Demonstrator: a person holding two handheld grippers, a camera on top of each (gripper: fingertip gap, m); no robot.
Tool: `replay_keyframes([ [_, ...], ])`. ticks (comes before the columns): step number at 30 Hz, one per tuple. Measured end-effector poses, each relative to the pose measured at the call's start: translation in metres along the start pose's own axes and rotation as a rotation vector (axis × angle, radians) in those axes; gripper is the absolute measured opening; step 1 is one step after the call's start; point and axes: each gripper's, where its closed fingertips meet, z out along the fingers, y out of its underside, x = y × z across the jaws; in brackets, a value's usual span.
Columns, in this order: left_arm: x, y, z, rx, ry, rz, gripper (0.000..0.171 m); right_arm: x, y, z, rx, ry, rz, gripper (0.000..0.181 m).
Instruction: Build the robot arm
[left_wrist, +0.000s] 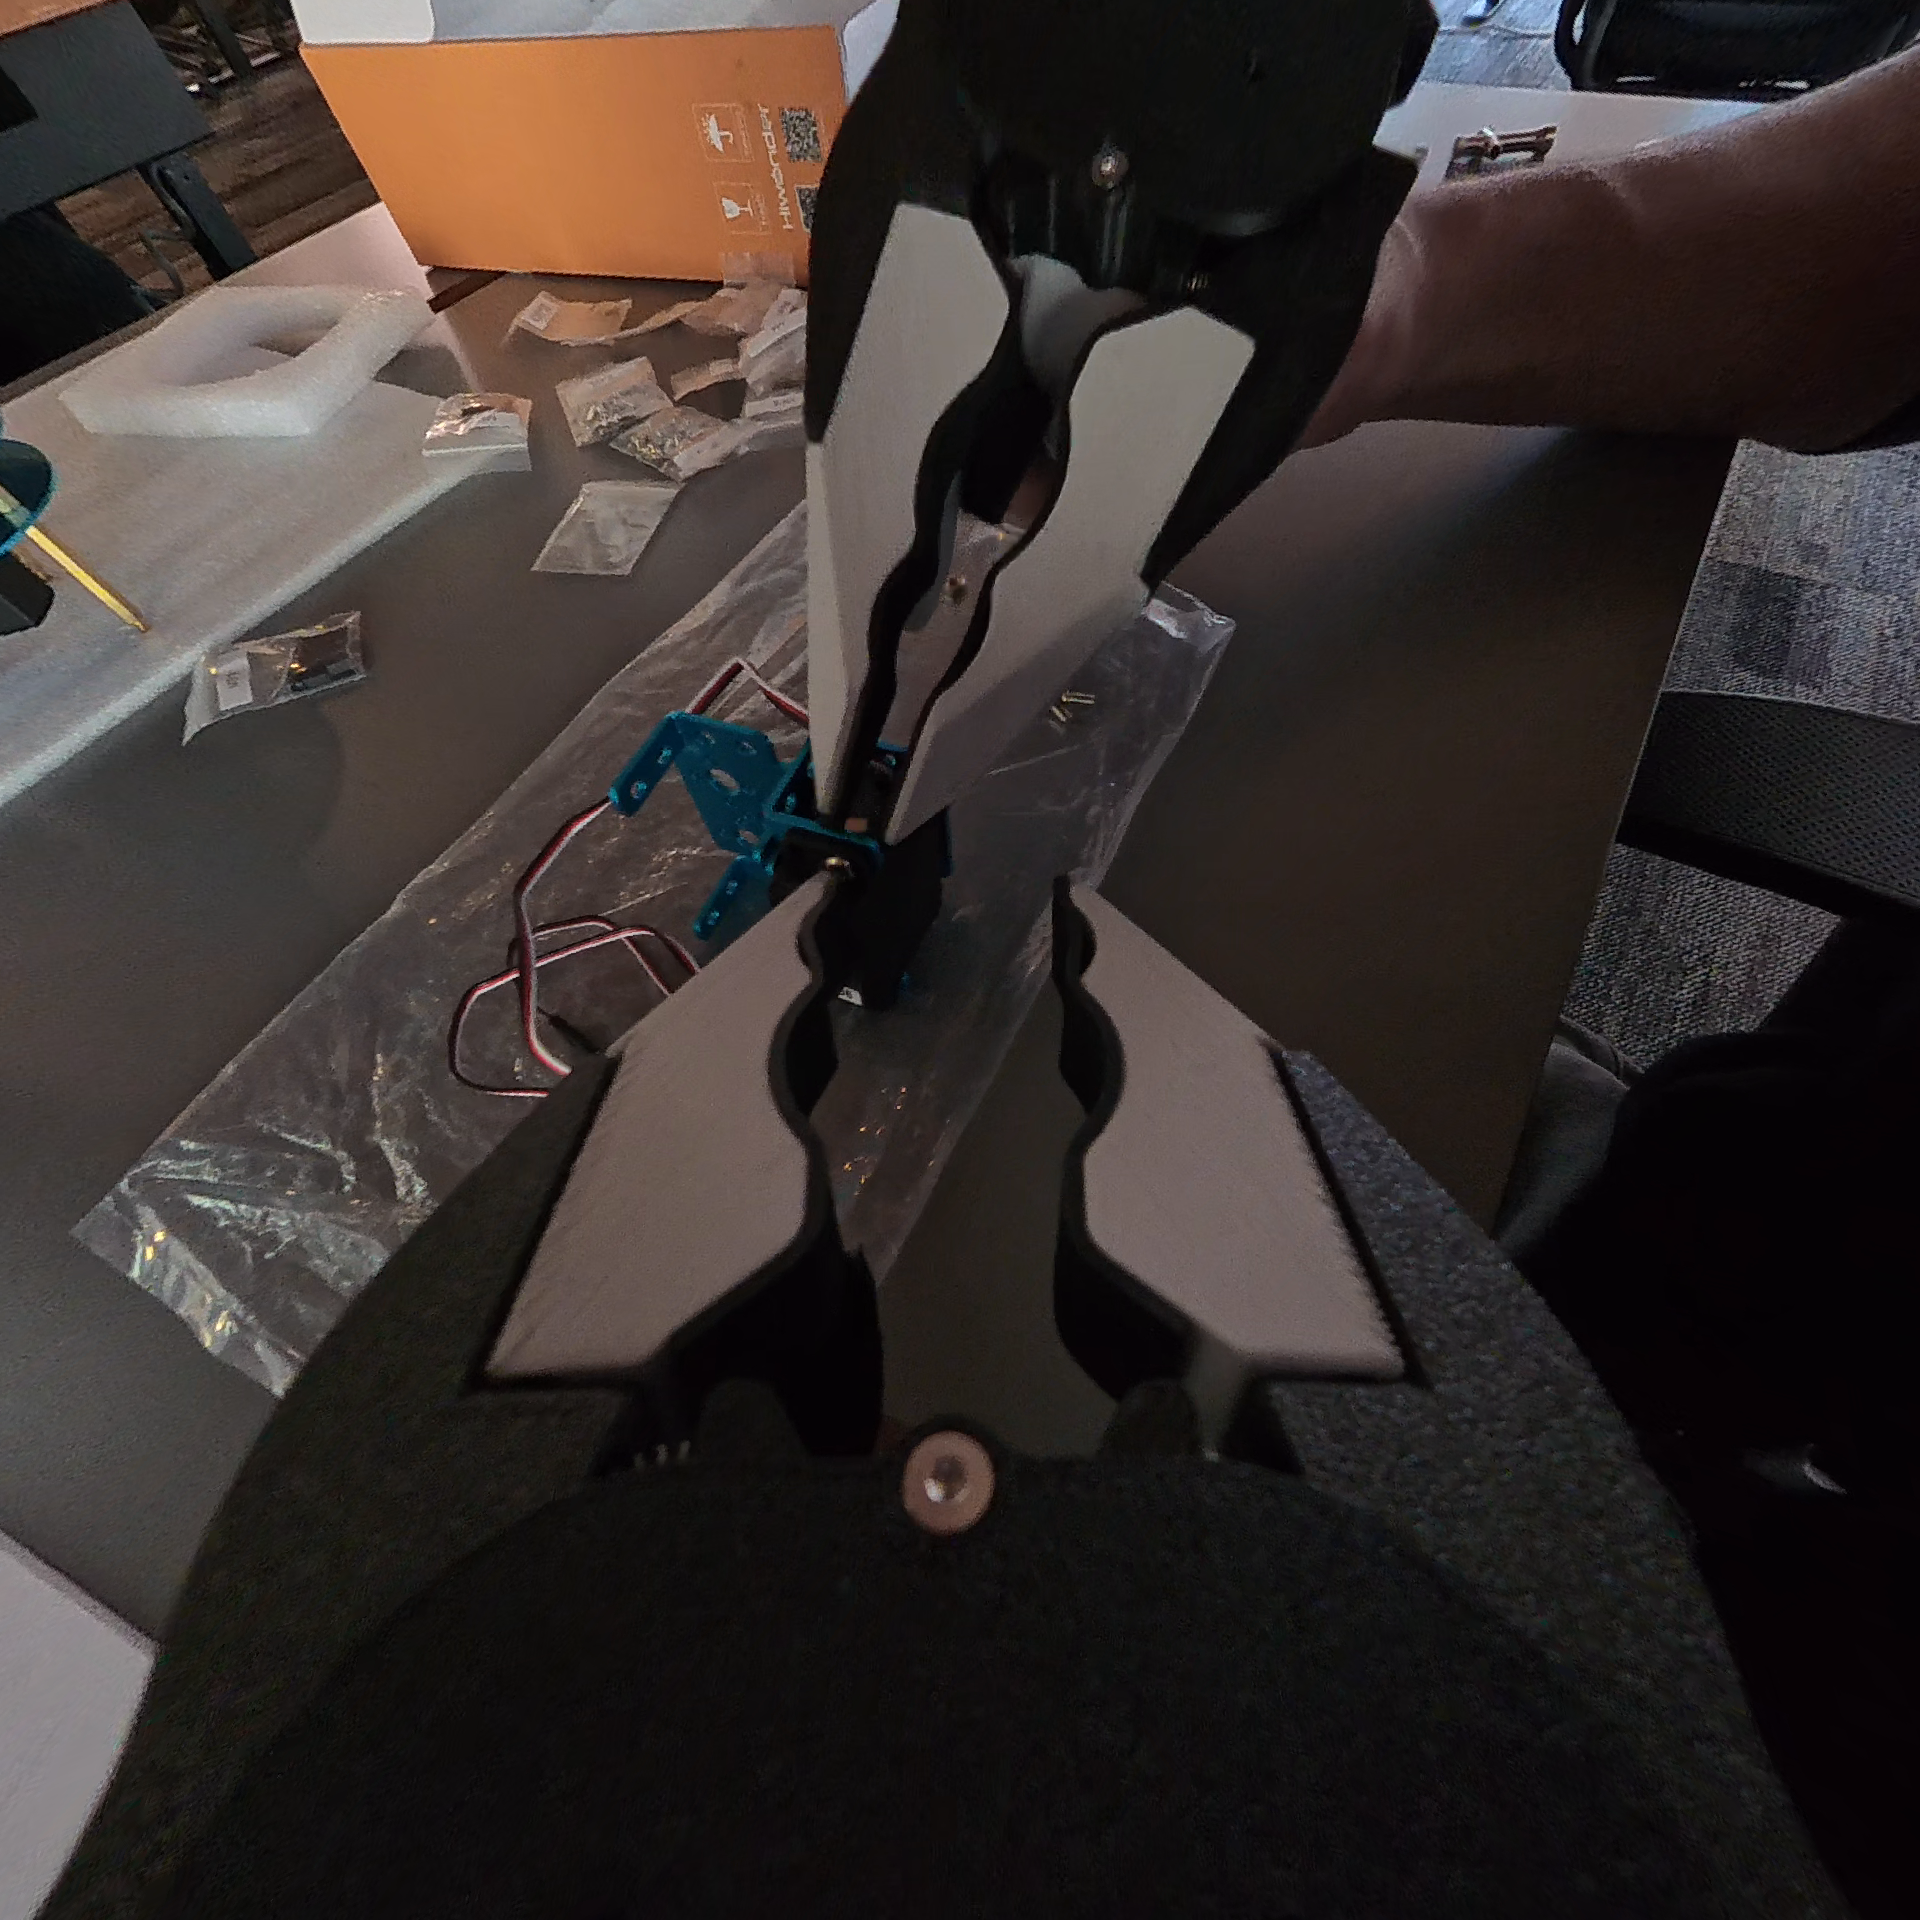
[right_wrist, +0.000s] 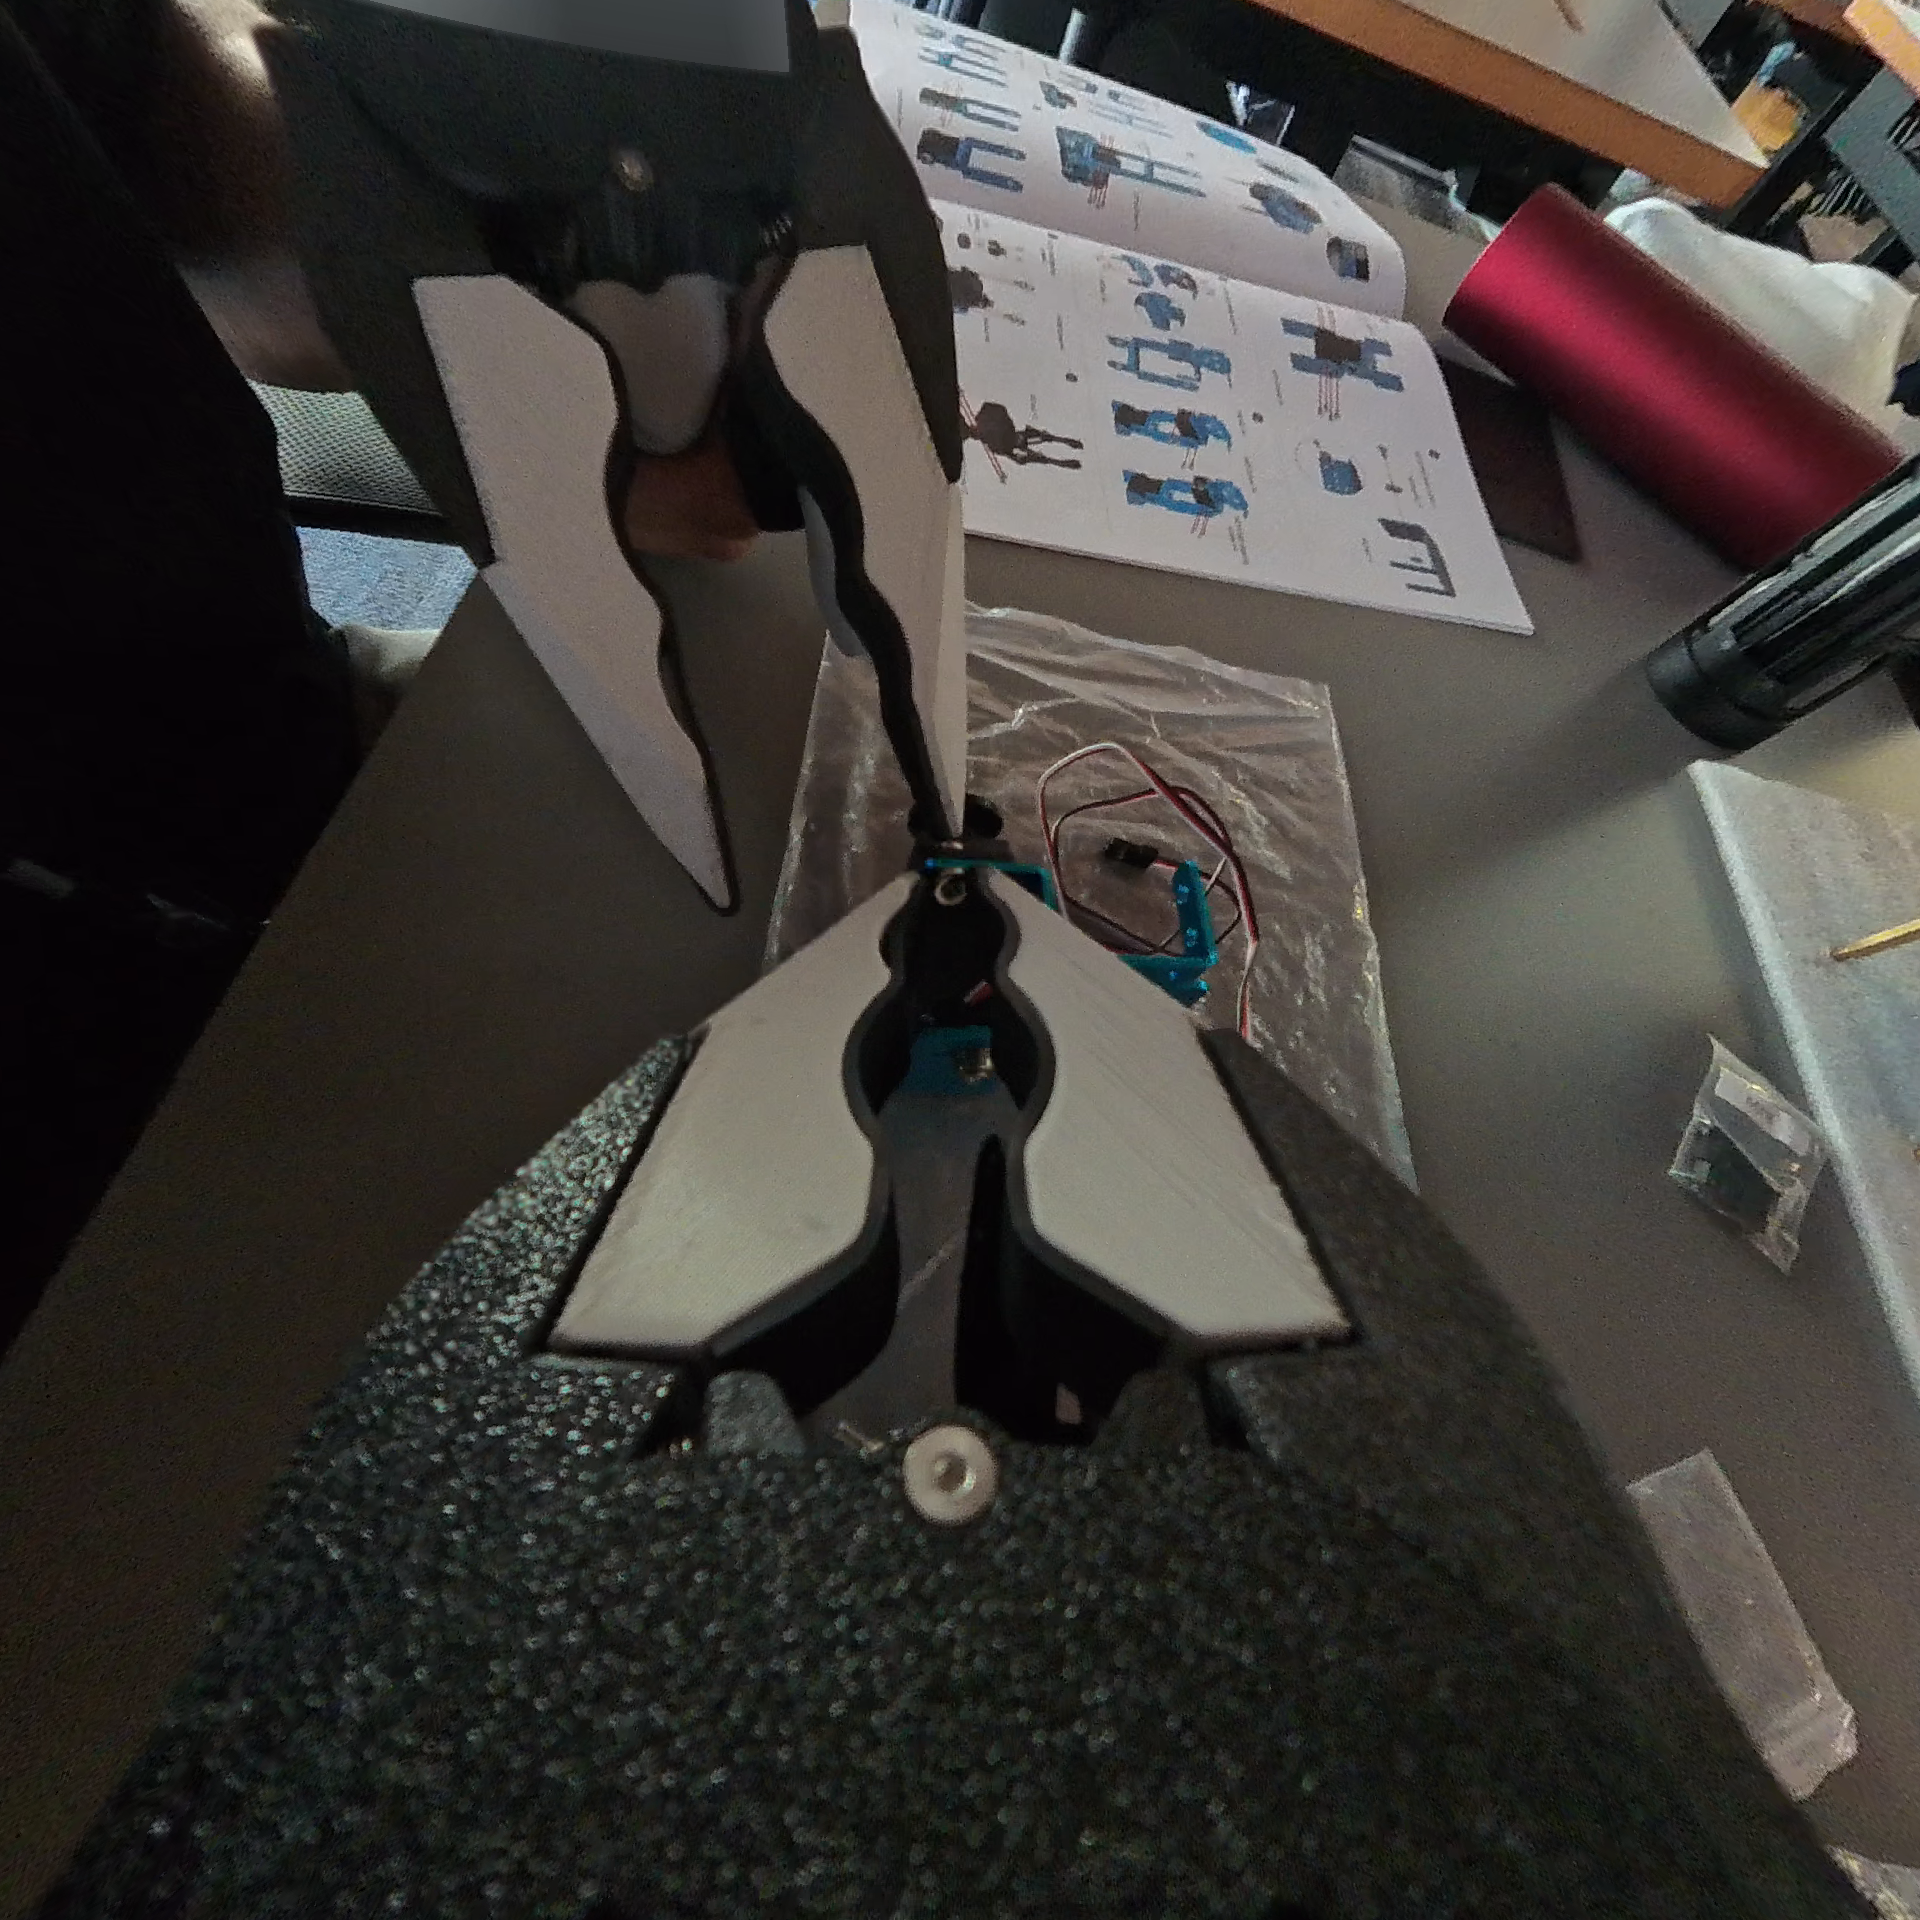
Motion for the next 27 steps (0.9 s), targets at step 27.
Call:
replay_keyframes([
  [27,-0.0018,-0.0006,0.0018,0.002,-0.009,0.003,0.037,0.0036,0.0038,-0.0041,-0.009,-0.003,0.066,0.013],
])
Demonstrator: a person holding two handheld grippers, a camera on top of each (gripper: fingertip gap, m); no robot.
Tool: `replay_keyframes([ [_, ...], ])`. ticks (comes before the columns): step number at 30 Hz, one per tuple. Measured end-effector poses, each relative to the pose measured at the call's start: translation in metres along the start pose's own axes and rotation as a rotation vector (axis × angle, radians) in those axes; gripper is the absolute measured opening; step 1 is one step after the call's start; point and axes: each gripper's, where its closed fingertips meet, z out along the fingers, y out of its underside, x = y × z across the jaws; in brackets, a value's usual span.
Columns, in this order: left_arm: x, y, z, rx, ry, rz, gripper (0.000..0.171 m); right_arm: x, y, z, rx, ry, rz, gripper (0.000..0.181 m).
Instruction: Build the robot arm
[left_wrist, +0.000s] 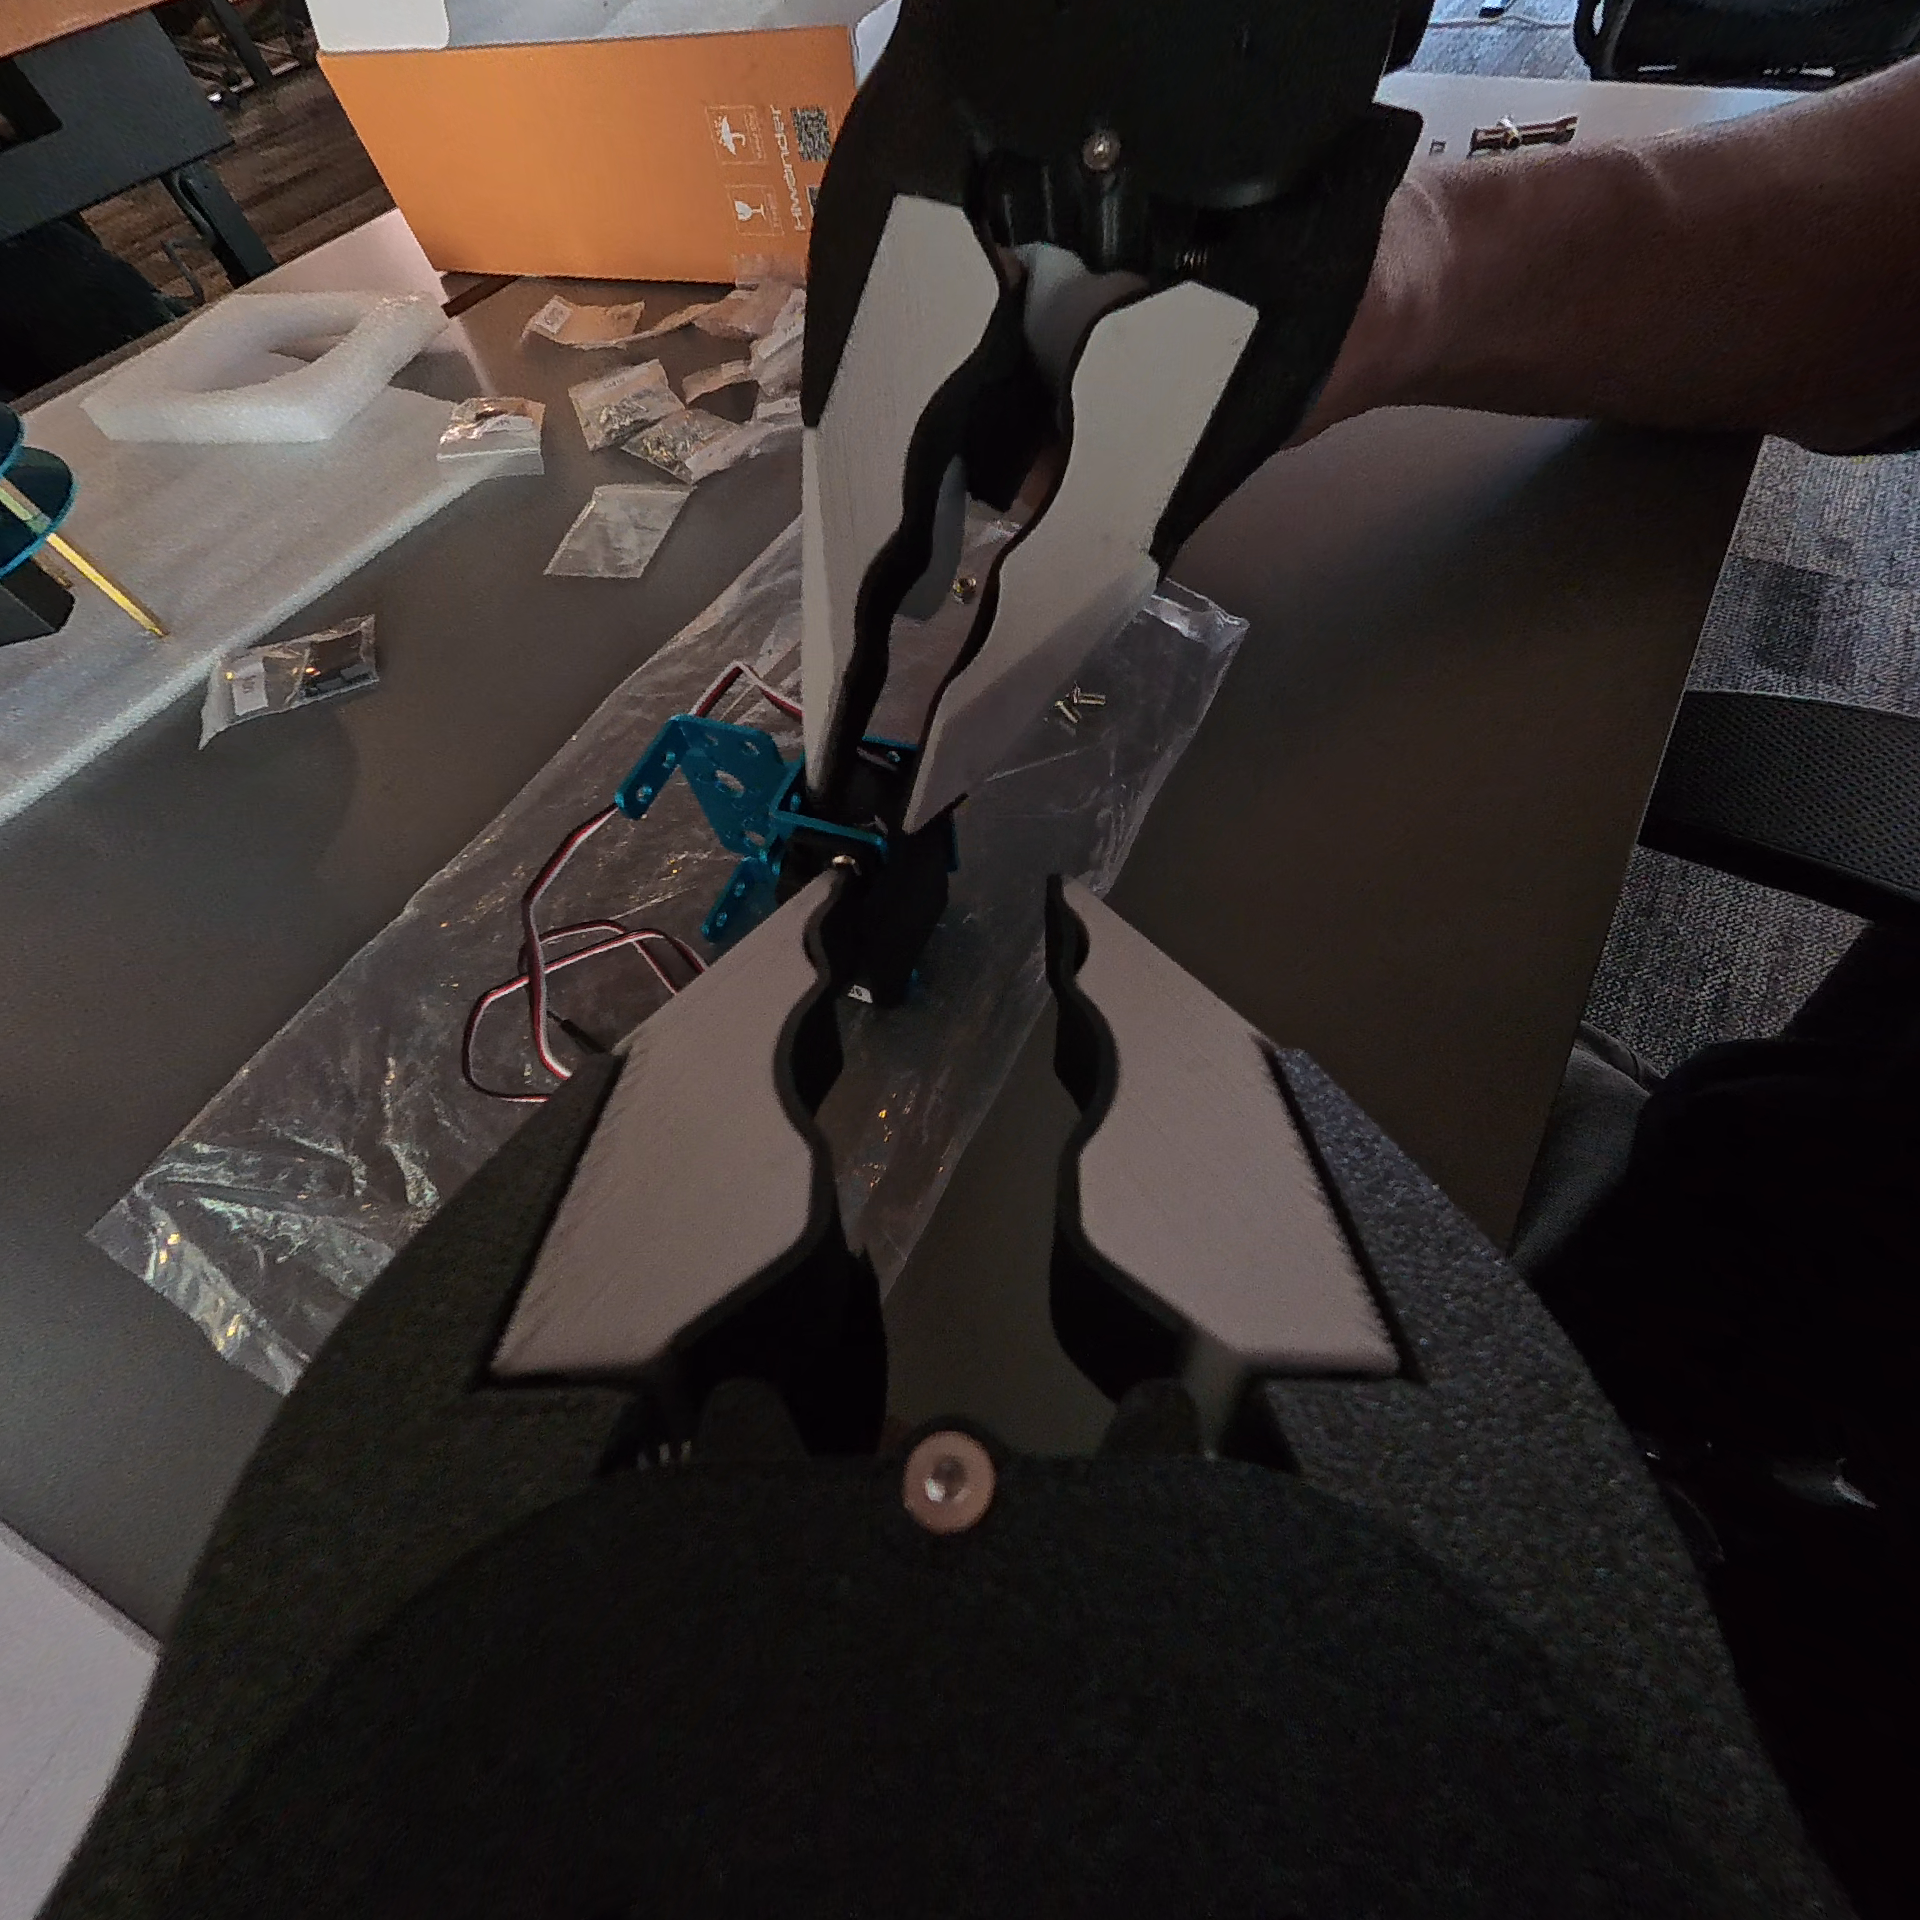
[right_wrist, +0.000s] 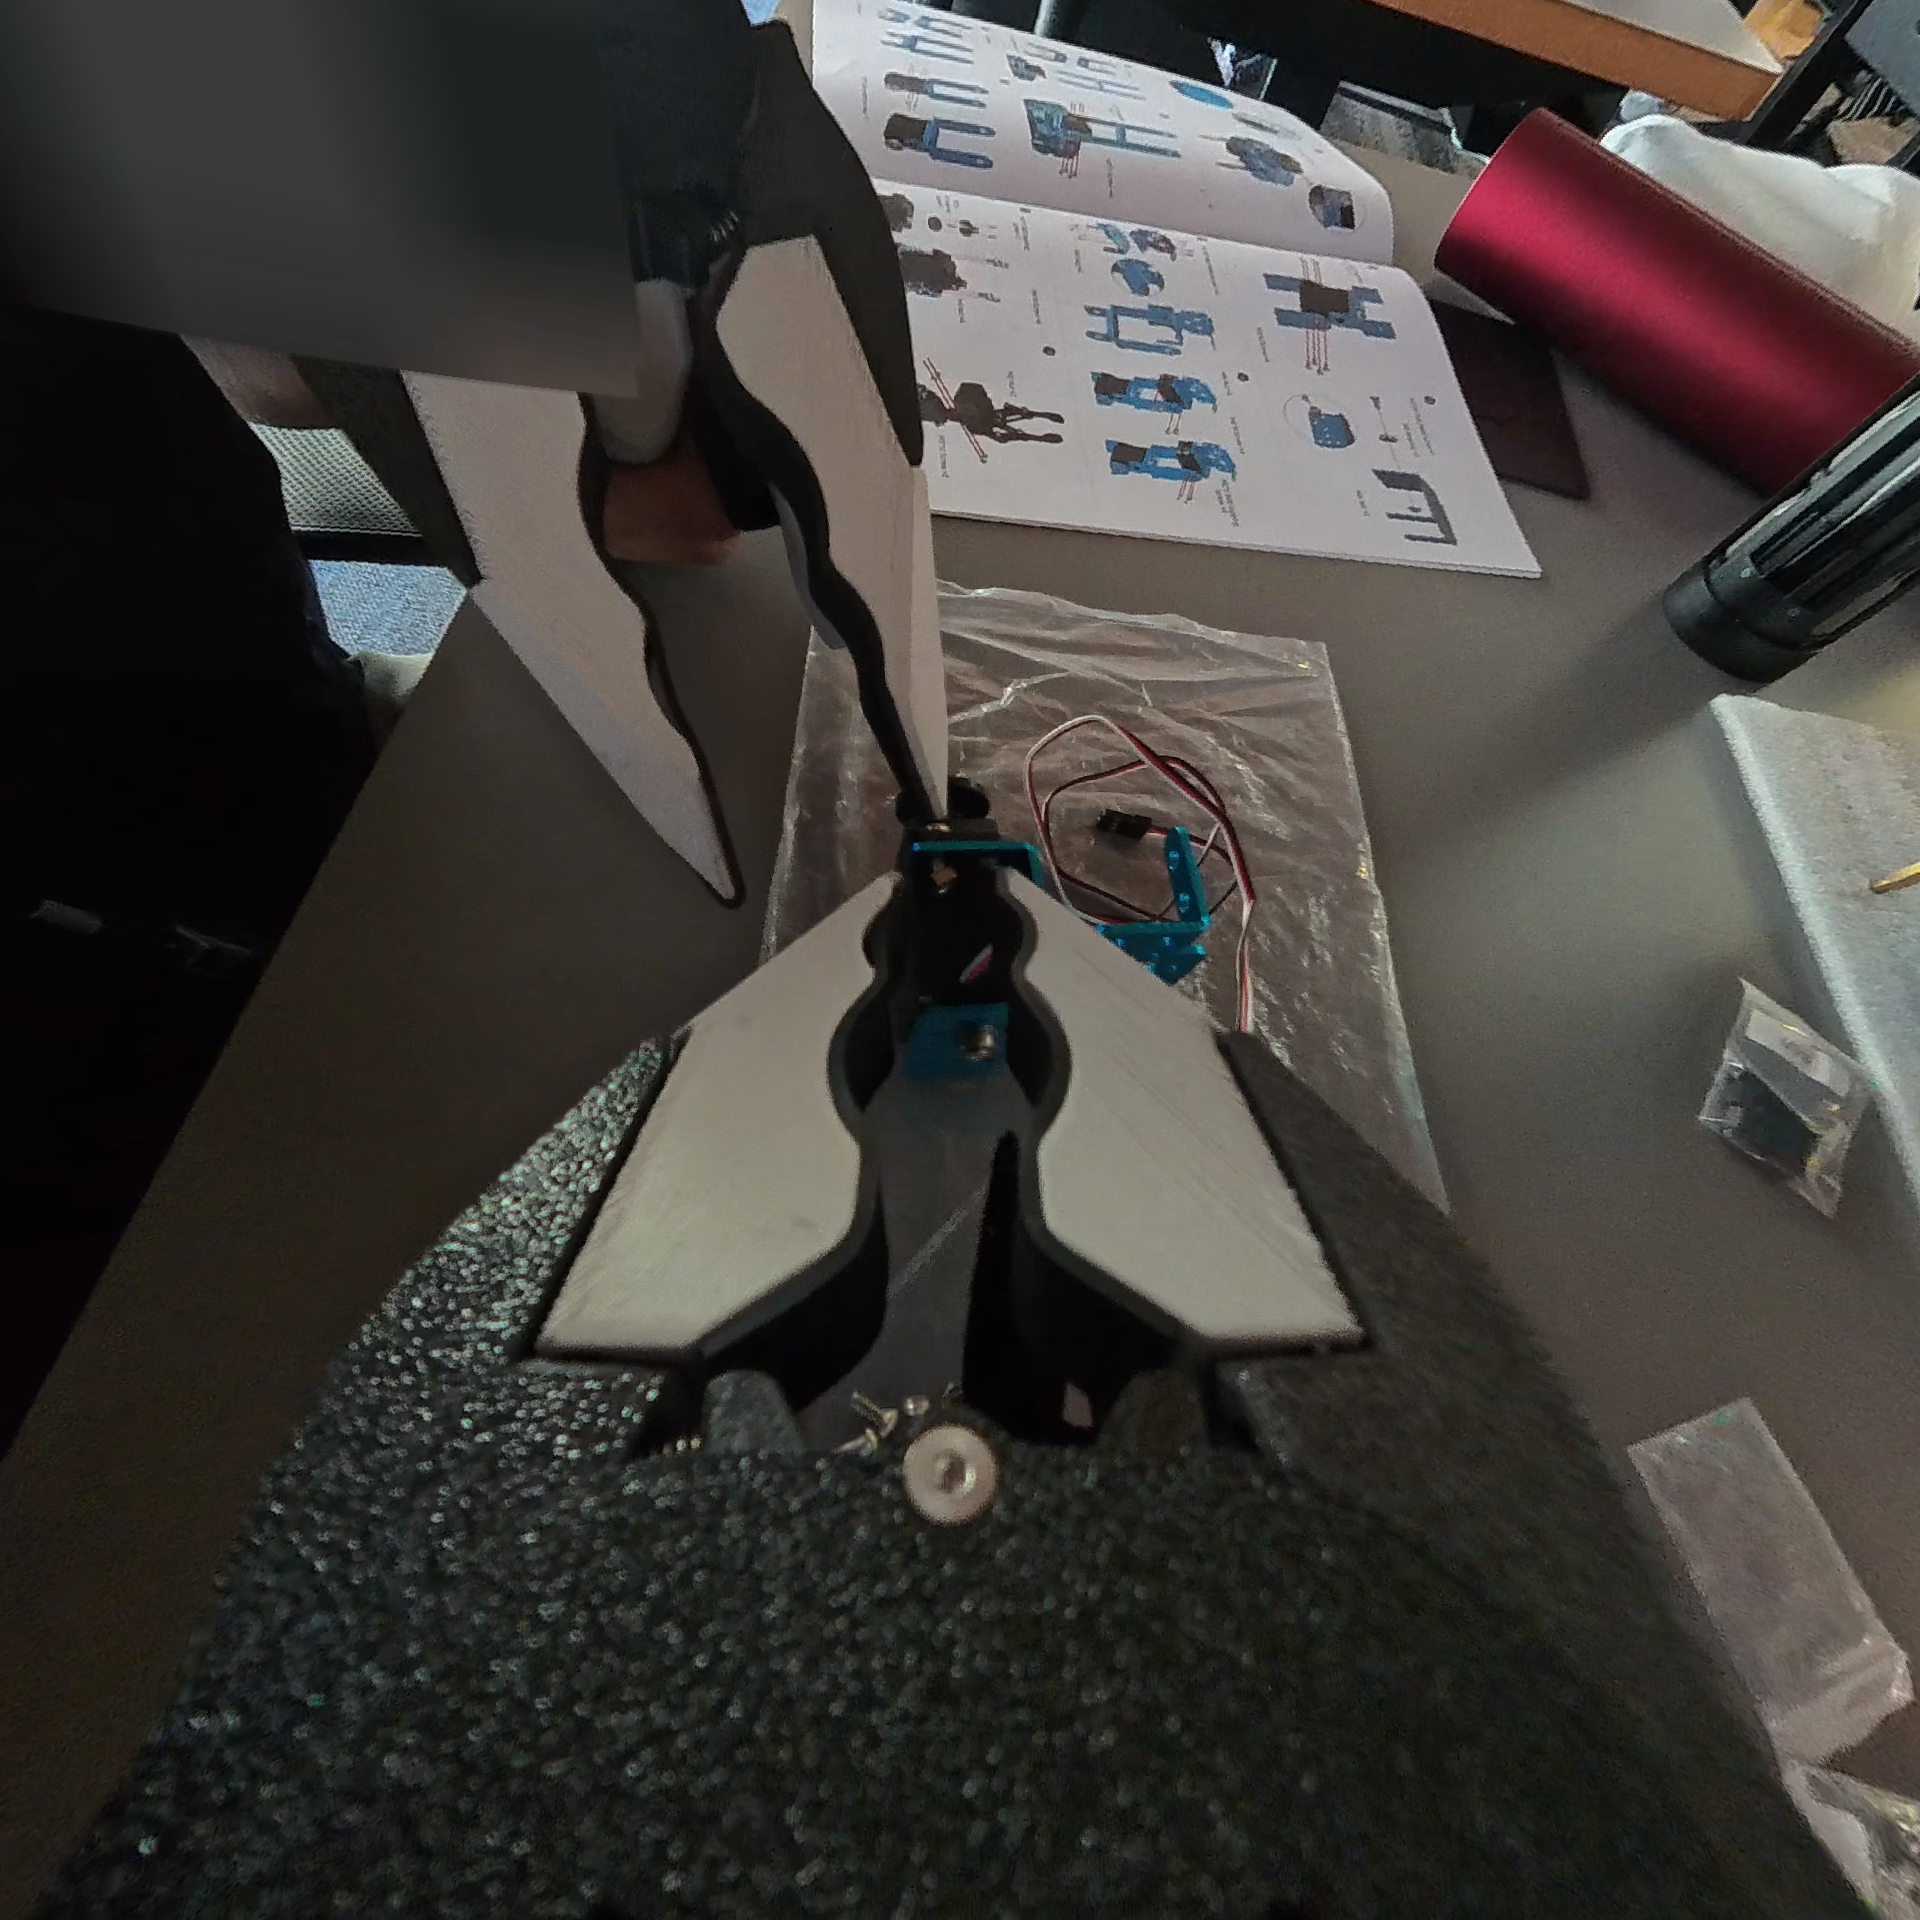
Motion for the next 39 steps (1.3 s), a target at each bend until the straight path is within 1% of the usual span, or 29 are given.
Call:
replay_keyframes([
  [4,0.0,0.0,0.0,0.0,0.0,0.0,0.037,0.002,-0.005,-0.007,0.01,0.015,-0.04,0.018],
  [8,0.0,0.0,0.001,-0.001,-0.003,0.007,0.037,0.008,-0.002,-0.016,-0.084,0.021,-0.126,0.054],
  [10,0.0,-0.001,0.002,-0.003,-0.009,0.017,0.037,0.011,0.0,-0.015,-0.133,-0.017,-0.151,0.052],
  [13,-0.001,0.0,0.003,-0.009,-0.029,0.032,0.037,0.011,-0.001,-0.01,-0.164,-0.107,-0.175,0.036],
  [15,-0.002,0.0,0.003,-0.012,-0.037,0.029,0.037,0.012,-0.001,-0.006,-0.168,-0.155,-0.176,0.038],
  [19,-0.003,0.0,0.003,-0.015,-0.042,0.014,0.037,0.009,0.002,0.003,-0.167,-0.227,-0.17,0.033],
  [21,-0.003,0.0,0.003,-0.014,-0.047,0.013,0.037,0.01,0.003,0.003,-0.171,-0.235,-0.18,0.033],
  [23,-0.004,-0.001,0.004,-0.012,-0.051,0.01,0.036,0.01,0.0,0.003,-0.164,-0.245,-0.181,0.028],
  [25,-0.004,-0.001,0.004,-0.012,-0.053,0.007,0.035,0.008,0.003,0.005,-0.182,-0.26,-0.179,0.03],
  [27,-0.004,0.0,0.004,-0.012,-0.053,0.005,0.035,0.007,0.003,0.004,-0.179,-0.272,-0.171,0.025],
  [31,-0.004,0.0,0.004,-0.017,-0.056,0.01,0.035,0.007,0.003,0.005,-0.175,-0.289,-0.139,0.025],
  [34,-0.004,0.0,0.004,-0.018,-0.056,0.013,0.035,0.008,0.002,0.006,-0.175,-0.298,-0.119,0.02],
  [39,-0.005,0.0,0.004,-0.018,-0.063,0.013,0.035,0.007,0.002,0.006,-0.17,-0.315,-0.091,0.02],
])
